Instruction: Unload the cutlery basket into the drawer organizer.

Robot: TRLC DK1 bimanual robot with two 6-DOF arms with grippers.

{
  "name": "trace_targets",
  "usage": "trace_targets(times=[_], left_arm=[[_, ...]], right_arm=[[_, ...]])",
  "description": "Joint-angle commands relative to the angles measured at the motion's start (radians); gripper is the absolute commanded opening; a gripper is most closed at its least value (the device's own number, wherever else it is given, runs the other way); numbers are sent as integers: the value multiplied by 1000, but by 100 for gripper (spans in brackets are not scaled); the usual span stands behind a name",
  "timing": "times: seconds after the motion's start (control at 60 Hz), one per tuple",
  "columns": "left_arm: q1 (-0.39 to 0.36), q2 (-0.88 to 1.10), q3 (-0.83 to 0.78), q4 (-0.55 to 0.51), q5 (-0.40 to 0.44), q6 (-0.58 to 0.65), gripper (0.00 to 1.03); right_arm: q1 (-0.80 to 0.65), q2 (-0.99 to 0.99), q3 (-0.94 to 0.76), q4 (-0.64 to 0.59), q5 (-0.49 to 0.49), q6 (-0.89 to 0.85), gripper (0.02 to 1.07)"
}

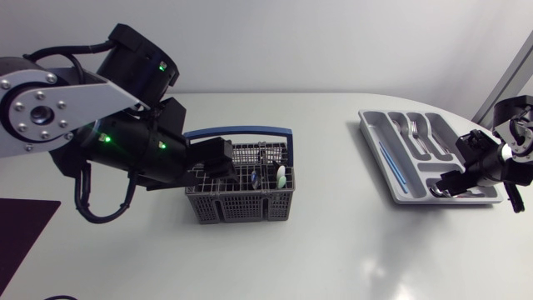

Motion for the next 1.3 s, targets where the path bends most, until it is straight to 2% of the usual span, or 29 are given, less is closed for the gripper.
trace_targets(times=[0.0, 0.3, 0.433, 0.617, 0.833, 1.0, 1.167, 1.283], left_arm=[[-9, 30, 44, -5, 1, -36, 99], [-27, 84, 83, -21, -1, -67, 98], [-40, 98, 98, -21, -35, -71, 98], [-46, 162, 148, -125, -39, -137, 98], [-43, 165, 164, -79, -91, -136, 98], [-29, 207, 176, -90, -93, -221, 97], [-24, 245, 191, -87, -94, -274, 83], [-23, 264, 204, -84, -101, -289, 62]], right_arm=[[31, -71, -40, -16, 4, 28, 85], [198, -250, -75, -146, -2, 169, 91], [290, -292, -80, -198, 5, 234, 92], [398, -313, -69, -260, 11, 324, 92], [507, -316, -65, -287, 45, 406, 92], [573, -310, -55, -301, 64, 461, 92], [631, -298, -48, -315, 71, 507, 92], [668, -289, -42, -327, 74, 542, 92]])
